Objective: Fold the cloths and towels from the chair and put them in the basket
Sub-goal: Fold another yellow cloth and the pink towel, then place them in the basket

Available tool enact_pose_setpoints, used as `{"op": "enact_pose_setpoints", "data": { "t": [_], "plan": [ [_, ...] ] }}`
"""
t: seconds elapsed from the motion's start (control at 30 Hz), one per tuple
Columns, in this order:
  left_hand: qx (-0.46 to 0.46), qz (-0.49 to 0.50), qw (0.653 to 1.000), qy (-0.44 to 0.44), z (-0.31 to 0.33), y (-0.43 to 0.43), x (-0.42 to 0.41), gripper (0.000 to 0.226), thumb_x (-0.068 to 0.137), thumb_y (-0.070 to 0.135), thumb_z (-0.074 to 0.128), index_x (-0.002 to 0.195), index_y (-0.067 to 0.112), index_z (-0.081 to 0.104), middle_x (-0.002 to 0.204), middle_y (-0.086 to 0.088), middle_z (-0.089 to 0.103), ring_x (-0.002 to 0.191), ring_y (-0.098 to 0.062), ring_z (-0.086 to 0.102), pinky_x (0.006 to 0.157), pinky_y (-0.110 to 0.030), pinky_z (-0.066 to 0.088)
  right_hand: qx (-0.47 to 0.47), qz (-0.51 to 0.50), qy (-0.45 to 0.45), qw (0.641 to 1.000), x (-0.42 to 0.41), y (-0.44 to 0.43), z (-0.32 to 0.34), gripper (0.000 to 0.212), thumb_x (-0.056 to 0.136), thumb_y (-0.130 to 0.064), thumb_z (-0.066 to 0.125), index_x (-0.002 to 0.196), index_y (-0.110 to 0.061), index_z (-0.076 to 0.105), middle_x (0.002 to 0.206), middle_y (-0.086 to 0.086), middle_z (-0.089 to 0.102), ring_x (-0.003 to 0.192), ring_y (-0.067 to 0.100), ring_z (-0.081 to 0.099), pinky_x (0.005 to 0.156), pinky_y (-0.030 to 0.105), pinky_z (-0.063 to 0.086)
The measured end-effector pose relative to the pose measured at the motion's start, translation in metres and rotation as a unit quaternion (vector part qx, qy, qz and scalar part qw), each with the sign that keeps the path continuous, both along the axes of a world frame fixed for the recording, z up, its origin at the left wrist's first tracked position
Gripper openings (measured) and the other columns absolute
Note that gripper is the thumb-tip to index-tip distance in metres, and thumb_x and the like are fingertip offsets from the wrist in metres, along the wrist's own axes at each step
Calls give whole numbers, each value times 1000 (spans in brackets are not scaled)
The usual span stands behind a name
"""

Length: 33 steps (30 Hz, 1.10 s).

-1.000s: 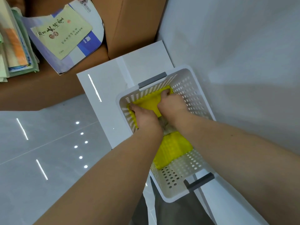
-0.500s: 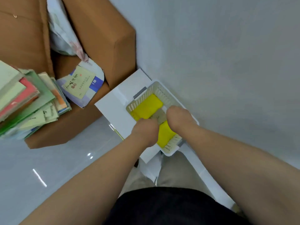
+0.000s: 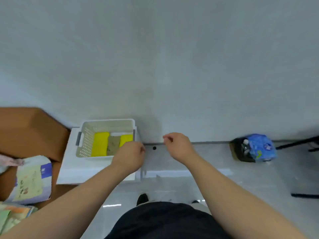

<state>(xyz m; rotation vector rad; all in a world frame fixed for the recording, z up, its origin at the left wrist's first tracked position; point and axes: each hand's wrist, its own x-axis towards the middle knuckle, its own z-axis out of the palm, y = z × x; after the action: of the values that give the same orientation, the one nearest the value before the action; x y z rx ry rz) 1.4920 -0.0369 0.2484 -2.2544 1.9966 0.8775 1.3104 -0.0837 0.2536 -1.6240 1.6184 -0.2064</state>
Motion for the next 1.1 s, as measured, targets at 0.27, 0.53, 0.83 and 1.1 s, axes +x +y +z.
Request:
{"op": "enact_pose_setpoints", "data": {
  "t": [0.27, 0.53, 0.83, 1.1],
  "plan": [
    [-43, -187, 979, 67, 40, 12, -279, 21, 94, 22, 53, 99, 23, 74, 102, 6, 72, 96, -15, 64, 77, -22, 45, 0, -282, -92, 955, -279, 100, 18, 26, 97, -20, 54, 93, -4, 74, 86, 15, 75, 76, 30, 72, 75, 38, 57],
    [14, -304, 939, 160, 65, 120, -615, 19, 92, 20, 59, 97, 18, 77, 92, 2, 75, 90, -14, 68, 73, -18, 44, -6, -423, -69, 903, -580, 252, 68, 25, 100, -24, 53, 97, -12, 74, 91, 0, 75, 79, 25, 73, 72, 29, 53],
    [45, -367, 914, 167, 60, 150, -889, 18, 91, 22, 59, 93, 17, 76, 87, 4, 74, 85, -15, 69, 83, -29, 54, -18, -504, -39, 863, -840, 313, 61, 24, 98, -24, 52, 88, -16, 73, 84, 0, 74, 74, 22, 72, 64, 31, 53],
    [120, -289, 934, 172, -11, 112, -1094, 22, 87, 22, 58, 81, 5, 71, 78, -10, 73, 78, -24, 70, 74, -37, 56, 38, -470, 12, 882, -1062, 303, 37, 22, 96, -20, 55, 84, -12, 72, 83, 2, 74, 78, 26, 71, 81, 41, 57]
  ]
}}
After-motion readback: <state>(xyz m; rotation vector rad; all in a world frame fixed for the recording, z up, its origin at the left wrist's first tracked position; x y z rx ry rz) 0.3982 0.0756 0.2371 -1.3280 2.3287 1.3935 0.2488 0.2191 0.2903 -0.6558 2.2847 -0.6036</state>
